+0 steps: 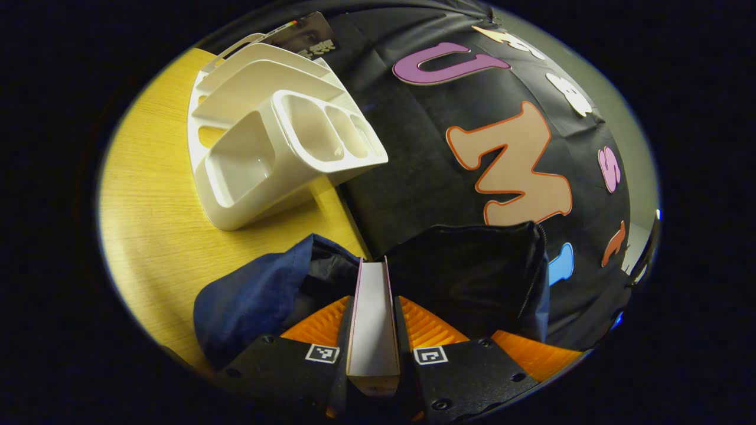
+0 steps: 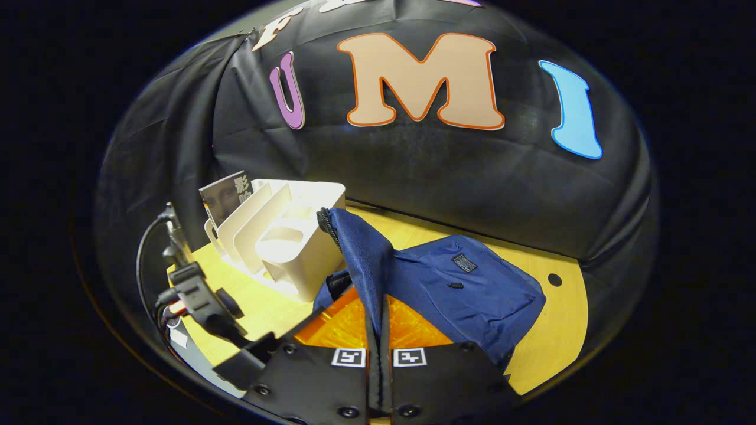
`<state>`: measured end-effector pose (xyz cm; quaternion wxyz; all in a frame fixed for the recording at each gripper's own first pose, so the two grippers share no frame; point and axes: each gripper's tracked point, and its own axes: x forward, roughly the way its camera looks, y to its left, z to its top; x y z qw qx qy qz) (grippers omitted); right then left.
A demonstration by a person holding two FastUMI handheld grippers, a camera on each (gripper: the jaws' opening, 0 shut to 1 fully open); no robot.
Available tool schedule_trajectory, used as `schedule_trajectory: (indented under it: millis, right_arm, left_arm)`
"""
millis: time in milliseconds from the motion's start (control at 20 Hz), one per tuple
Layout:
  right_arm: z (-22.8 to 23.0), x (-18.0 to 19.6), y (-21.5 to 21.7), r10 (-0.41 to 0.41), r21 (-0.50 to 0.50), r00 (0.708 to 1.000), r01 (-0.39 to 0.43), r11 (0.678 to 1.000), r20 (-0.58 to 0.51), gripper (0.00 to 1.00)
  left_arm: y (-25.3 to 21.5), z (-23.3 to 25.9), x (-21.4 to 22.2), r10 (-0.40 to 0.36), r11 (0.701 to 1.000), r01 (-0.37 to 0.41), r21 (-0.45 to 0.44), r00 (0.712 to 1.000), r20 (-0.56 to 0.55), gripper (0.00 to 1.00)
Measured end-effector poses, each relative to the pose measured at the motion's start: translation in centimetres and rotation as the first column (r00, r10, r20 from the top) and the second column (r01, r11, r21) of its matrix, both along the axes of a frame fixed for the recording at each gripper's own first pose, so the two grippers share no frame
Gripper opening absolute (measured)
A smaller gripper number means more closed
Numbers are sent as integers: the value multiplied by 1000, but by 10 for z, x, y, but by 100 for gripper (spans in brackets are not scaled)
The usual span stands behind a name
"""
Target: Open the schoolbag, grab two books from the bookshelf and put them into the schoolbag.
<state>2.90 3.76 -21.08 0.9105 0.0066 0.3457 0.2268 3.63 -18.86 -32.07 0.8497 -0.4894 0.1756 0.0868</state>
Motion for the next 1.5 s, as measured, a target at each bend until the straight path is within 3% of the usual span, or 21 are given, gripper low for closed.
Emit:
schedule_trajectory:
  millis: [250,400,500,550,750,900,1150,1500]
  right_arm:
    - [4,3,-6,-29,29,999,30,999,-20,3]
    - [2,4,-9,-44,39,998,46,998,-42,1]
    - [2,6,-10,-54,50,997,57,997,-53,3]
    - [1,8,-11,-60,55,997,63,997,-57,3]
    - [2,11,-13,-84,72,993,90,993,-78,3]
    - [4,11,-17,-99,67,992,104,992,-74,3]
    - [7,14,-20,-109,19,994,109,994,-20,3]
    - [5,12,-14,-131,-46,991,132,990,34,3]
  left_arm:
    - [-19,-17,0,-140,987,142,71,989,-41,34]
    - [-30,-30,-22,-258,961,269,68,956,-141,40]
    - [-24,-38,-41,-303,937,332,108,928,-218,56]
    - [-20,-37,-47,-310,931,343,125,923,-227,74]
    - [4,7,-60,-323,906,364,216,924,-203,84]
    - [34,63,-54,-319,890,348,296,937,-143,84]
    - [121,151,-31,-214,884,201,423,977,-17,84]
    - [248,198,-9,-95,857,83,509,995,-2,83]
